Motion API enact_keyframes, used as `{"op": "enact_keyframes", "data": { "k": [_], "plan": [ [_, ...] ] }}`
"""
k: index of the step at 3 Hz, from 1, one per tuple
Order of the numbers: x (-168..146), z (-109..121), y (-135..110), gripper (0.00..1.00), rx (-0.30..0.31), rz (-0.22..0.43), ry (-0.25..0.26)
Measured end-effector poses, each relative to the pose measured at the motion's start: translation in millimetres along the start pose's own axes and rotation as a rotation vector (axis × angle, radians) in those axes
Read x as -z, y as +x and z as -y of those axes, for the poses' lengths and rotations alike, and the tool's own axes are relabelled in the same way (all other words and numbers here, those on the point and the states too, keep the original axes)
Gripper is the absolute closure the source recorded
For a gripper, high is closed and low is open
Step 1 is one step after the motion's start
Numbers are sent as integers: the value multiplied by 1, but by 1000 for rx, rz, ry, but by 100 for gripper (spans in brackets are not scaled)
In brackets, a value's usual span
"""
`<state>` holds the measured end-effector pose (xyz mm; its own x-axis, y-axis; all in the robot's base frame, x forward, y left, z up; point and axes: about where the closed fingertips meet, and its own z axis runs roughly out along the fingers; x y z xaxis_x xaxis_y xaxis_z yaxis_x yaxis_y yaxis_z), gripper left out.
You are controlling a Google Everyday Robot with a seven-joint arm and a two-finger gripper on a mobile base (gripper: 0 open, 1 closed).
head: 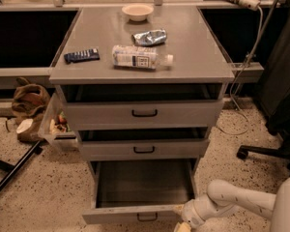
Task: Close bottom drawer
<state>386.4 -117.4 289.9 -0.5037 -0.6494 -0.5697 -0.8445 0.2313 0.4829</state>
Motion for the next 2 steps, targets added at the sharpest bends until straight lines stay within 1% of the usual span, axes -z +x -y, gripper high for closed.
{"op": "enact_keyframes", "data": {
  "k": [1,2],
  "plan": [
    [-29,14,19,0,-31,19,-31],
    [-43,19,29,0,-39,26,-36]
  ]
}}
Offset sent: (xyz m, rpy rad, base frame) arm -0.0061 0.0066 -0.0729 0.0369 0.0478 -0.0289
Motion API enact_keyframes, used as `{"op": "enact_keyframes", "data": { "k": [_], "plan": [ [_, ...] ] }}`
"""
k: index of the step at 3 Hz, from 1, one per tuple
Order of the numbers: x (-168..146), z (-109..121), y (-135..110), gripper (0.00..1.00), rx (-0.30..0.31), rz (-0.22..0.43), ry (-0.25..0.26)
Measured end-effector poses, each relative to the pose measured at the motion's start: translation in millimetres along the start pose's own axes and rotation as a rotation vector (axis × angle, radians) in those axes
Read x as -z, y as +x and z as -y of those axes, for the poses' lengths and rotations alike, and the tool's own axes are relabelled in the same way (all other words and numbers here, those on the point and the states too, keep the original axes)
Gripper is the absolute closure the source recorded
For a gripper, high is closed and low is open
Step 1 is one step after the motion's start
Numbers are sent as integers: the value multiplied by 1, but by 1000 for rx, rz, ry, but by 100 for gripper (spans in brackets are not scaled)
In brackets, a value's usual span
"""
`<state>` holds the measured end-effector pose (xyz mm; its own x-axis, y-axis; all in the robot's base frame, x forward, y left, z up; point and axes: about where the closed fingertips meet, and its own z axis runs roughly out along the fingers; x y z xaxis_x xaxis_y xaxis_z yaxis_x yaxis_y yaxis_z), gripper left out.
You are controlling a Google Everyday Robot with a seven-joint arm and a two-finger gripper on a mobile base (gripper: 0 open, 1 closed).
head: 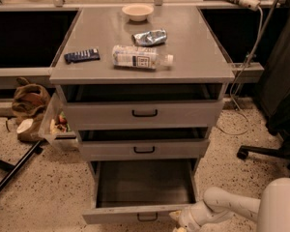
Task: Close bottom drawer
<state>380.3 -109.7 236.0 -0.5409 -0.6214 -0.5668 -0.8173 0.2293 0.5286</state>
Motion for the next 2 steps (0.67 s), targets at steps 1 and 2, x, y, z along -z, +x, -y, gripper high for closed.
{"op": "enact_keyframes", "data": {
  "k": [1,2],
  "plan": [
    [-14,11,7,0,8,-12,-3],
    [-30,29,8,0,17,-22,-6]
  ]
}}
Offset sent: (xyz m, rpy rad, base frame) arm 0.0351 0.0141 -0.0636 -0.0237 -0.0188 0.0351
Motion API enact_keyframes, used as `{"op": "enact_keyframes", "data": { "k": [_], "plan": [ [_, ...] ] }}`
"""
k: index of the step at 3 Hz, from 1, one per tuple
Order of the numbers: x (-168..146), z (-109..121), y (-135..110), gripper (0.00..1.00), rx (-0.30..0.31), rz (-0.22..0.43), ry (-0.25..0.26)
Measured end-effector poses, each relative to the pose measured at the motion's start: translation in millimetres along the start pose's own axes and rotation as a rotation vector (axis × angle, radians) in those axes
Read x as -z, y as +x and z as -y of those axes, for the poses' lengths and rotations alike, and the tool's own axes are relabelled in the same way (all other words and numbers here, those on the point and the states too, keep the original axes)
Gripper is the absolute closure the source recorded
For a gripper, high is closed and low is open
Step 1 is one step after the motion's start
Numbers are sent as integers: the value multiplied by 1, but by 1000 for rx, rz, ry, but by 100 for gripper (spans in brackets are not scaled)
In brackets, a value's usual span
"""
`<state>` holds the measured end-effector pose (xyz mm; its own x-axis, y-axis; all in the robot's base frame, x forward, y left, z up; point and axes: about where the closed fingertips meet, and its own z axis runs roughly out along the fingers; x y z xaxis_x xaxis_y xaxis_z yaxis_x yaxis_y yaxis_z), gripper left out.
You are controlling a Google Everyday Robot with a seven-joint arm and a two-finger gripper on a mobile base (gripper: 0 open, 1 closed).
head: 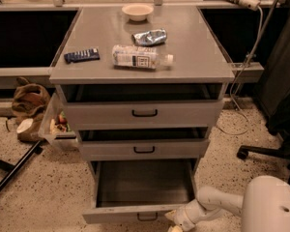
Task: Close bottom drawer
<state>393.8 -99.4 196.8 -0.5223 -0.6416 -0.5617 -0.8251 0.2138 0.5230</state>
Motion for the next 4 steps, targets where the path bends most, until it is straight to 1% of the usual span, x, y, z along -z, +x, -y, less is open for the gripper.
{"op": "enact_keyframes", "data": {
  "k": [1,2,3,4],
  "plan": [
    [-11,19,-8,0,18,-15,1],
    [0,32,-24,0,46,-17,32],
    [12,41,-42,0,80,-22,61],
    [12,41,-42,0,80,-22,61]
  ]
}}
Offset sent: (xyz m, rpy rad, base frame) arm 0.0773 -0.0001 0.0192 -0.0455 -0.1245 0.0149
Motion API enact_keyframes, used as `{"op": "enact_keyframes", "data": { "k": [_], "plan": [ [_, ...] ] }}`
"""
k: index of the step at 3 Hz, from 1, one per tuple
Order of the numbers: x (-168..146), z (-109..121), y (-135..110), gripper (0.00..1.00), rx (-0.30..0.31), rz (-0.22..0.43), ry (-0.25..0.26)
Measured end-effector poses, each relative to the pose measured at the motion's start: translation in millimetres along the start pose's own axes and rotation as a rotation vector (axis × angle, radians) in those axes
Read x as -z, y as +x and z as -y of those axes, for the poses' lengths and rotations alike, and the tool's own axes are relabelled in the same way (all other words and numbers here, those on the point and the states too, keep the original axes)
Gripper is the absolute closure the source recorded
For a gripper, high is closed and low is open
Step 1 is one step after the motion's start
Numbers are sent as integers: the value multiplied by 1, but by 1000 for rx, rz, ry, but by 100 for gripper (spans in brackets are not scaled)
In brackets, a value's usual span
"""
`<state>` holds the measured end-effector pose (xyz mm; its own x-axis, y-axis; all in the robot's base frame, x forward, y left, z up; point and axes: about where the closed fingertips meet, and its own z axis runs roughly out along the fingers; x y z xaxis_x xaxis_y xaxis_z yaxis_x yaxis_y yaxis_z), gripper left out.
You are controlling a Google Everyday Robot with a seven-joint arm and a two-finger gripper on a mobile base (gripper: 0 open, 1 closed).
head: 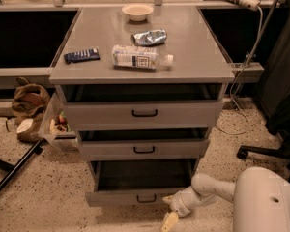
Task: Close bottom drawer
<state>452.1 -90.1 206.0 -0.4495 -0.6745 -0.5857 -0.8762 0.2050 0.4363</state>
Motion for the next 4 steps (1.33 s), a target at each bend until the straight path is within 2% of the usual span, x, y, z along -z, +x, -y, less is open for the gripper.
{"op": "enact_keyframes", "data": {
  "k": [1,3,4],
  "plan": [
    [-1,4,-3,0,14,12,9],
    [-6,45,-42,0,131,124,49],
    [2,77,-65,0,182,158,93]
  ]
}}
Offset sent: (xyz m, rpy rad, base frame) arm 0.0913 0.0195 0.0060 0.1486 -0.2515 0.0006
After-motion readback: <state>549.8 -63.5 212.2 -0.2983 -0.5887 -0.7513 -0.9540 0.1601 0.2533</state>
